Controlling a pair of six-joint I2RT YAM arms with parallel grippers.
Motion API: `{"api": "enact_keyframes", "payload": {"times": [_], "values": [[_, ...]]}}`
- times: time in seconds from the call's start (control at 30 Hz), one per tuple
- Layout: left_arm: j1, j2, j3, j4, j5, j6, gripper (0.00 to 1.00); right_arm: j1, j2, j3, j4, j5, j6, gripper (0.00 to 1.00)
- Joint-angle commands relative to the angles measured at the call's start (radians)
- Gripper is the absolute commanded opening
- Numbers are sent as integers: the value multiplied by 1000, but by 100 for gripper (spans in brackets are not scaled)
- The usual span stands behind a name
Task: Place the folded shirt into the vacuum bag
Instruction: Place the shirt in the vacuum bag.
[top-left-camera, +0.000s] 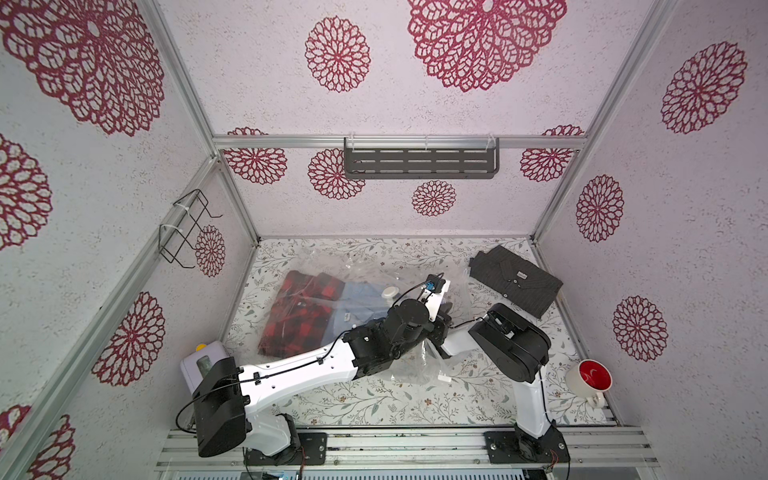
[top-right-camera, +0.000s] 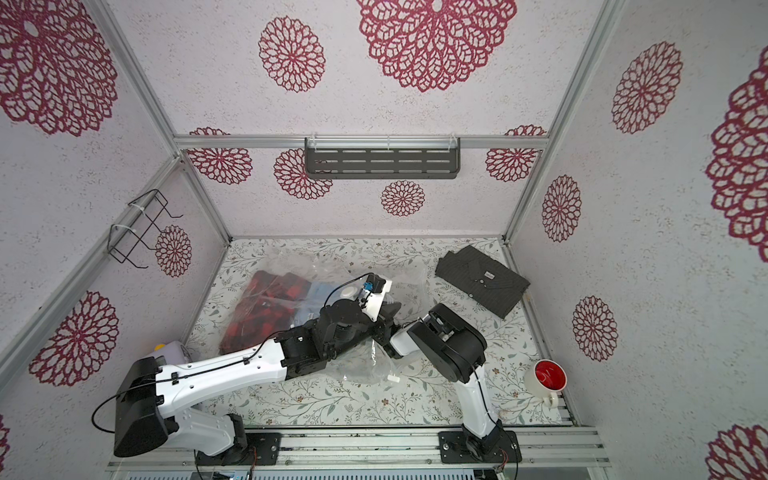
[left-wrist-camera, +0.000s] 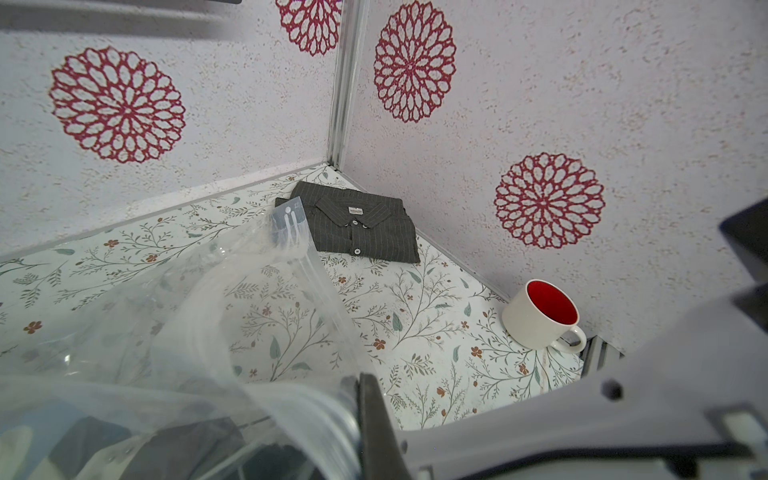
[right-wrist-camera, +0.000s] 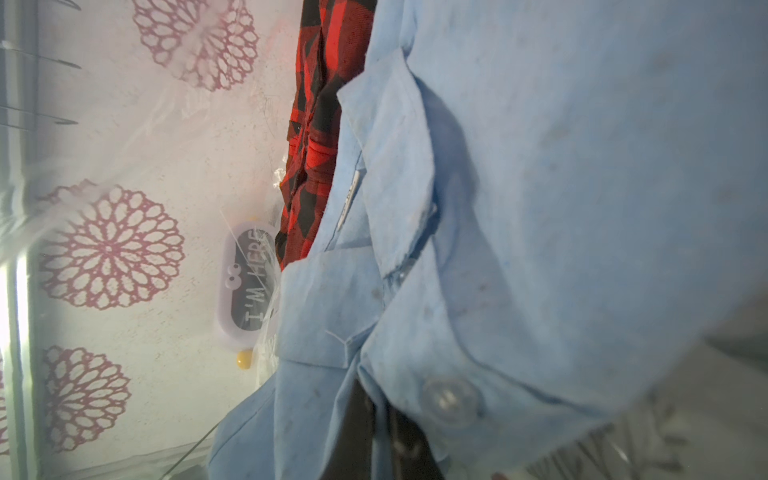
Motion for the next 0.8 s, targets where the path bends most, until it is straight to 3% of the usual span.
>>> {"api": "enact_keyframes", "payload": {"times": [0.0,0.17,0.37,0.47,0.63,0.77], "values": [[-21,0,8,73,34,-7,0,16,48,53,12,42,36,0],[-21,1,-5,70,2,-4,0,15,50,58,6,56,35,1],[-21,-4,-43,83,-79,4,0,-19,-113,-82,-61,127,-47,37],[-20,5,-53,84,-121,8,0,-46,-211,-194,-38,146,-55,49],[-6,19,-67,88,-150,1,0,-101,-380,-371,1,159,-59,62],[2,31,-83,96,-163,-8,0,-156,-533,-486,-30,168,-80,66]]}}
